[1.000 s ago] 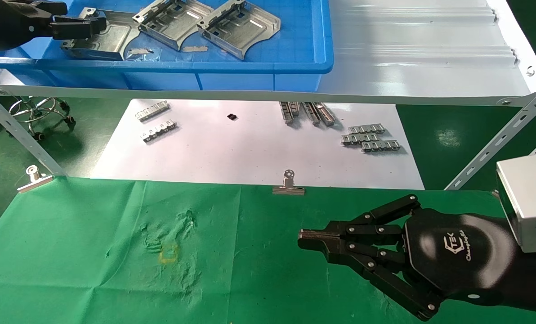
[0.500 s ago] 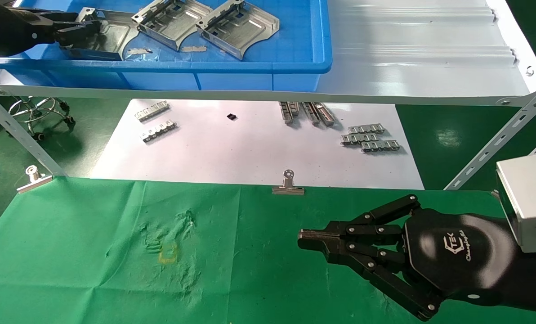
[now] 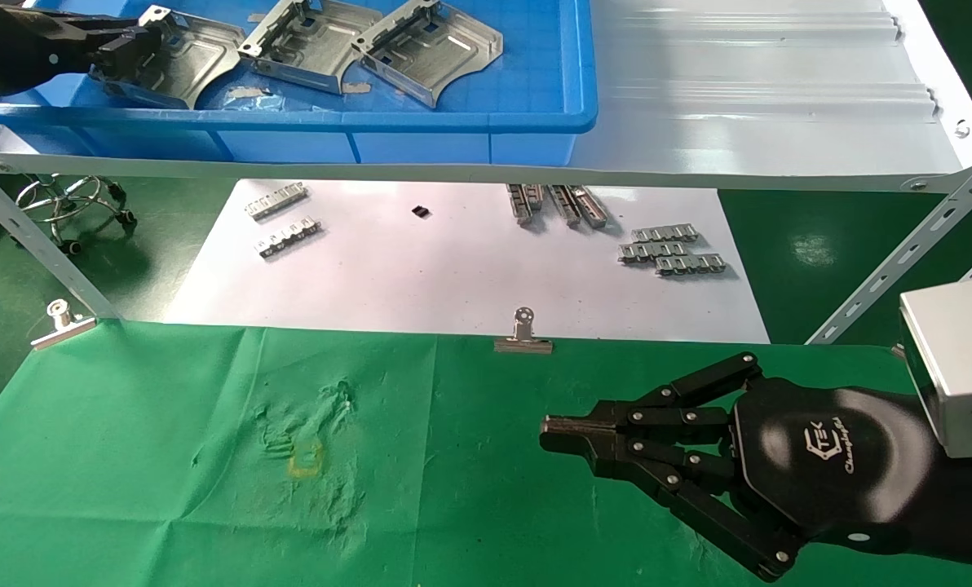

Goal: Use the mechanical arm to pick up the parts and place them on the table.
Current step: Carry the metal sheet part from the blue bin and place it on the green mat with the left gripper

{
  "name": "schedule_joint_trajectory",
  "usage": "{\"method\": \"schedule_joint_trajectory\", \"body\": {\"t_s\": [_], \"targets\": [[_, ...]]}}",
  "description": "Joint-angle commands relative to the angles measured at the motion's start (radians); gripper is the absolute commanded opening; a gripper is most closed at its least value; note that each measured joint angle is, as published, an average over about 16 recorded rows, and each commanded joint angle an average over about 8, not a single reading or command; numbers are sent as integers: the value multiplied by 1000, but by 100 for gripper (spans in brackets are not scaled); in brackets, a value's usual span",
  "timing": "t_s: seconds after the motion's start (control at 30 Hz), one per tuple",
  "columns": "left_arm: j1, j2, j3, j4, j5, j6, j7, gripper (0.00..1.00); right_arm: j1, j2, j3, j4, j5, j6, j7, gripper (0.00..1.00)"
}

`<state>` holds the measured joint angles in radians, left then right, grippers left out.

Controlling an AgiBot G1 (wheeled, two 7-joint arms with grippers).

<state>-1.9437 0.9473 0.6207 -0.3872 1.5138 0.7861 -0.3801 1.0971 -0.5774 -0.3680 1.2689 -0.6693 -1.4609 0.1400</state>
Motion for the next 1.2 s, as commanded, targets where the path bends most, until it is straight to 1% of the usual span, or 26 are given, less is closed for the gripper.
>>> {"method": "schedule_joint_trajectory", "body": {"t_s": [0.03, 0.17, 0.27, 0.37, 0.5, 0.67, 0.9, 1.07, 1.2], "targets": [[1, -1, 0, -5, 1, -9, -1, 0, 0, 0, 0, 0, 0, 0, 0, 0], [8, -7, -14, -31, -17, -20, 1, 0, 0, 0, 0, 0, 0, 0, 0, 0], [18, -20, -36, -66, -55, 2, 10, 0, 0, 0, 0, 0, 0, 0, 0, 0], [36, -42, -65, -113, -112, 58, 35, 0, 0, 0, 0, 0, 0, 0, 0, 0], [68, -75, -107, -177, -200, 160, 98, 0, 0, 0, 0, 0, 0, 0, 0, 0], [111, -110, -157, -231, -306, 297, 223, 0, 0, 0, 0, 0, 0, 0, 0, 0], [168, -138, -206, -247, -425, 515, 426, 0, 0, 0, 0, 0, 0, 0, 0, 0], [186, -152, -198, -237, -457, 708, 563, 0, 0, 0, 0, 0, 0, 0, 0, 0], [199, -163, -158, -245, -453, 794, 660, 0, 0, 0, 0, 0, 0, 0, 0, 0]]}}
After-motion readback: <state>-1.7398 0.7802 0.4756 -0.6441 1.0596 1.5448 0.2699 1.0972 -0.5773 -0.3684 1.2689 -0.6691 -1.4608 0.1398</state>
